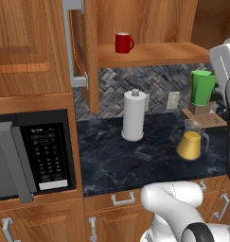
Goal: There is a tray on the dining counter. Grab the cup, mug, and pitcher and place them on the tray. The pitcher may be placed next to the tray if it cannot fit the tray.
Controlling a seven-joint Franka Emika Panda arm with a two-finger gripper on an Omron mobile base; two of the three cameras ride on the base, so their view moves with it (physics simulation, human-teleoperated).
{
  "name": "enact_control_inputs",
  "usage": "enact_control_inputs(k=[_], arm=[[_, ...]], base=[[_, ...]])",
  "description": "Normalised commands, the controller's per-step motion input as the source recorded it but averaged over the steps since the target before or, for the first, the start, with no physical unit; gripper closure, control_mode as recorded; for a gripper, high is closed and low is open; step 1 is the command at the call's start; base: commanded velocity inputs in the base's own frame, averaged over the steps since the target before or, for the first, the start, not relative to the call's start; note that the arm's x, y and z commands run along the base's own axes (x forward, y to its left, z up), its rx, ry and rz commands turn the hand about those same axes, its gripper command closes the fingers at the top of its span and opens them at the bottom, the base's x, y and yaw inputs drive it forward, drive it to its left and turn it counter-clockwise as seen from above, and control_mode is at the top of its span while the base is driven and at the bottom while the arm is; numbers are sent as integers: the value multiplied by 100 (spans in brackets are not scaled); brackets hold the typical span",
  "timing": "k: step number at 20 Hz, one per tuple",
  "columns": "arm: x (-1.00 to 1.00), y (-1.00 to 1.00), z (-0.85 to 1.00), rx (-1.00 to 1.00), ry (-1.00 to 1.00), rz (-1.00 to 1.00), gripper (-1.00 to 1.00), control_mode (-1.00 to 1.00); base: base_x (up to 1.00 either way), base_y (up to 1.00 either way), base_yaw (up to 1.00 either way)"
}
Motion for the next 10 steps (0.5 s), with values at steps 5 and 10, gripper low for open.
enact_control_inputs(k=[5,10], arm=[[0,0,-15,-9,0,0,100,-100],[0,0,0,0,0,0,100,100]], base=[[0,0,0],[-9,0,0]])
